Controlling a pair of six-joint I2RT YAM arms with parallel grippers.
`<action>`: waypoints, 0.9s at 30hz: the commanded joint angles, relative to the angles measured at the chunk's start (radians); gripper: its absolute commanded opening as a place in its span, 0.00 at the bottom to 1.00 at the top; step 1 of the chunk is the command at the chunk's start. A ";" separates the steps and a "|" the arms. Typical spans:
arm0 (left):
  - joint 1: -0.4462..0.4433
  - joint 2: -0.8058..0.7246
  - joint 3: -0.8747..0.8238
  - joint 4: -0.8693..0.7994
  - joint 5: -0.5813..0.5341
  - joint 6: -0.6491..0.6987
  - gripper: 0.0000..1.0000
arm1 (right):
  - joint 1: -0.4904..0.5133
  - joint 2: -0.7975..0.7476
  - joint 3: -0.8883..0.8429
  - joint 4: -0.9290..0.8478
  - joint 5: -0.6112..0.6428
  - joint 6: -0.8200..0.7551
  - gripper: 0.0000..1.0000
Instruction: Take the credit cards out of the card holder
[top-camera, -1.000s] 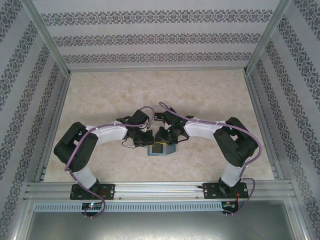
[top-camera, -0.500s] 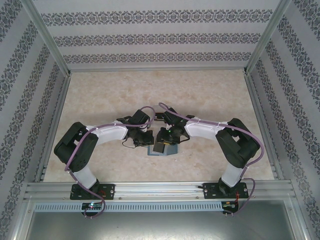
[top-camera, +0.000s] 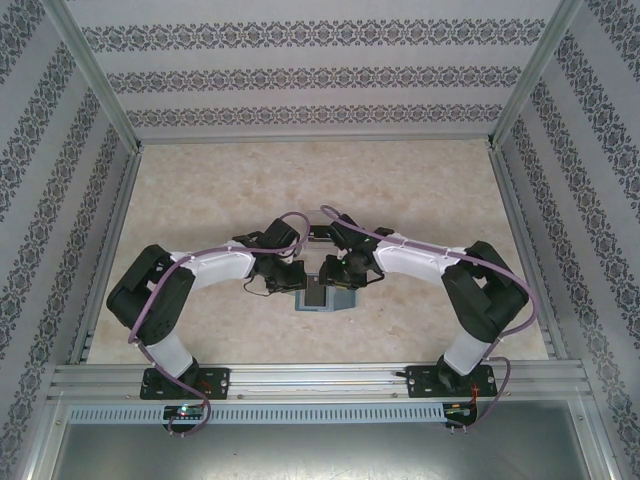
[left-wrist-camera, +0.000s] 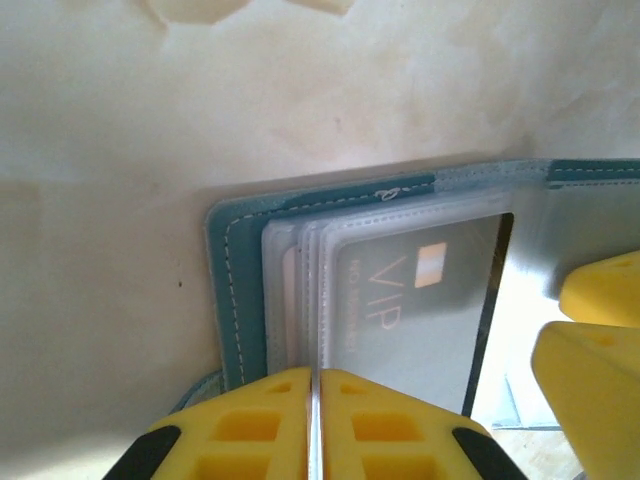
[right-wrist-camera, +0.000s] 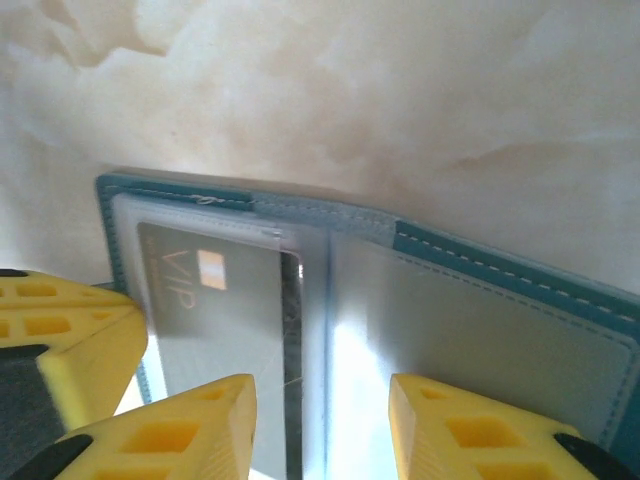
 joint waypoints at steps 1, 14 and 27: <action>-0.015 -0.046 0.040 -0.038 0.004 0.003 0.12 | -0.003 -0.041 -0.007 0.004 -0.010 0.015 0.40; -0.026 0.027 0.066 -0.011 0.046 0.002 0.12 | -0.009 -0.042 -0.022 0.018 -0.016 0.024 0.40; -0.025 0.053 0.026 -0.031 -0.008 0.014 0.11 | -0.007 0.019 -0.052 0.160 -0.118 0.065 0.36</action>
